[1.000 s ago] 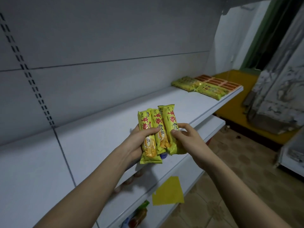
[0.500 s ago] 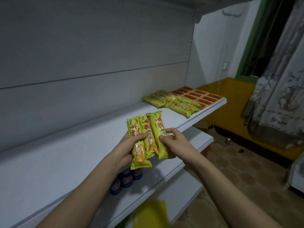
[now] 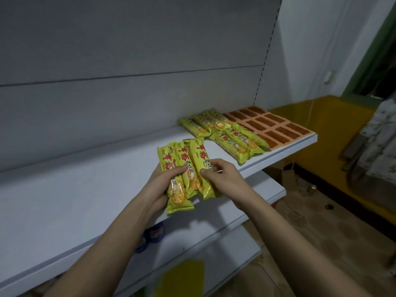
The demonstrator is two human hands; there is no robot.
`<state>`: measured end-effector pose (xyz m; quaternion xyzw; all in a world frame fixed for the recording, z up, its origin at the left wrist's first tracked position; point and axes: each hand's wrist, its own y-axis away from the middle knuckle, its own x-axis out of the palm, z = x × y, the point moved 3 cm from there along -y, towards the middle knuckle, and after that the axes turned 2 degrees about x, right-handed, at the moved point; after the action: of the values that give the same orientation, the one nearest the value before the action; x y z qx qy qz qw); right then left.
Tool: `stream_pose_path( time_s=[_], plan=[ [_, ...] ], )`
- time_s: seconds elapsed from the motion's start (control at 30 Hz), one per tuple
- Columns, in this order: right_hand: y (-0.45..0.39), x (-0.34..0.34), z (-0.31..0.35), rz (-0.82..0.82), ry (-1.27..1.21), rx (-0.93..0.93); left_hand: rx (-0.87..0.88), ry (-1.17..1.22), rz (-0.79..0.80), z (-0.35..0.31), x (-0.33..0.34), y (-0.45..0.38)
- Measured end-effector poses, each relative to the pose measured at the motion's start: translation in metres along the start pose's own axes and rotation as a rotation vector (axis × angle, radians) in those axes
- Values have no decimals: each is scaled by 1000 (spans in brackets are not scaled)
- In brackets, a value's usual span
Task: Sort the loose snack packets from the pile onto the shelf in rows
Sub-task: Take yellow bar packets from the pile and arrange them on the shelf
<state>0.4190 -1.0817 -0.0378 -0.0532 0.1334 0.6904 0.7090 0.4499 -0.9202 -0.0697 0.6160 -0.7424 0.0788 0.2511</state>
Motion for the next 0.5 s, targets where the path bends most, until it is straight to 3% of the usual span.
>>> stream_pose_path(
  time_s=[0.23, 0.37, 0.5],
  plan=[
    [-59, -41, 2, -53, 362, -72, 77, 14, -57, 9, 30, -56],
    [-80, -54, 9, 19, 704, -113, 85, 18, -155, 7, 32, -73],
    [-98, -60, 3, 77, 892, -189, 124, -15, -214, 9, 30, -78]
  ],
)
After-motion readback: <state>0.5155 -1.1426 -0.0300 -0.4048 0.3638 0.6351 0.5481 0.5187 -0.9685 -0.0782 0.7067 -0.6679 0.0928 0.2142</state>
